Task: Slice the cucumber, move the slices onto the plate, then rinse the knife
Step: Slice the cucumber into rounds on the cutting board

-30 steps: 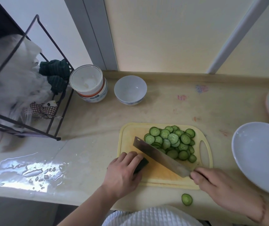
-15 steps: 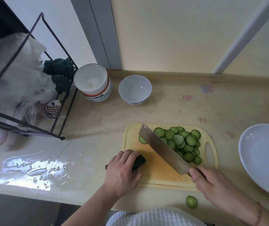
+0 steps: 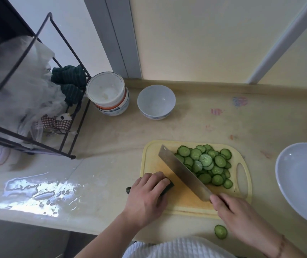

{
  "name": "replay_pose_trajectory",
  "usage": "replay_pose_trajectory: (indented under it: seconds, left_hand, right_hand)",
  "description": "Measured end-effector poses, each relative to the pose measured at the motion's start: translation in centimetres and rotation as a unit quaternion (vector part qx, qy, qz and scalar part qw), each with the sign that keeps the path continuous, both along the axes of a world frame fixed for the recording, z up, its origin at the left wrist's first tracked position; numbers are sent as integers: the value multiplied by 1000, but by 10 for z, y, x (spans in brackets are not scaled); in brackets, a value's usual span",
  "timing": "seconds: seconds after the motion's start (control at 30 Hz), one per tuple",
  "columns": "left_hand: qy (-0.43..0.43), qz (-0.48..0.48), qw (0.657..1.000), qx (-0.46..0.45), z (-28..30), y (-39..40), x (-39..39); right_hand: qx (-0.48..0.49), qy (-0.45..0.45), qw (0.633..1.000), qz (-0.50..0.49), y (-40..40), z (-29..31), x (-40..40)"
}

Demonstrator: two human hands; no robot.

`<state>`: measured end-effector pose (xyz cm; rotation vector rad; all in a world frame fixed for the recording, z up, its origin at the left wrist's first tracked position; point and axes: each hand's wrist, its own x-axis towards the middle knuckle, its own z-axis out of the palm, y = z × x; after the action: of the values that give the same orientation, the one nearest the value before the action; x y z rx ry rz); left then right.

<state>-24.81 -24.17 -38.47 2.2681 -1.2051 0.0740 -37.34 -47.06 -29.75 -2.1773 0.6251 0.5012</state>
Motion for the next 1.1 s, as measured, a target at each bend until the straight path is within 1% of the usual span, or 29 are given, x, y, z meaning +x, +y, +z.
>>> replay_pose_trajectory:
  seconds: [0.07,0.17,0.2,0.33,0.43,0.6,0.77,0.93,1.03,1.1]
  left_hand:
    - [-9,7,1000,-16,-2,-1,0]
    - [-23,11,999,-44,-5,-3,0]
    - [-26,6,998,-52,-7,-3,1]
    - [-20,-13,997,-68,-11,-5,1]
    - [-24,-20,997,-73,-14,-5,3]
    - [-34,-14,996,-80,-15,-5,3]
    - [-36,-5,996,-82,-18,-7,3]
    - [-36,-2,996,-86,-20,-7,4]
    - [-35,-1,995,-89,-19,-7,4]
    - [-34,3,995,-89,-19,-8,4]
  right_hand:
    - [11,4,1000,11,2,4,0]
    - [72,21,997,-3,13,10,-2]
    - [76,23,997,-8,16,11,-3]
    - [40,0,999,-8,24,25,-6]
    - [14,-19,999,35,31,33,-8]
    - [6,-39,999,36,31,25,-12]
    - [1,-40,997,66,31,18,-11]
    - [-11,-39,997,59,31,14,-4]
    - [-12,-20,998,65,34,13,4]
    - [-9,-24,997,75,36,9,10]
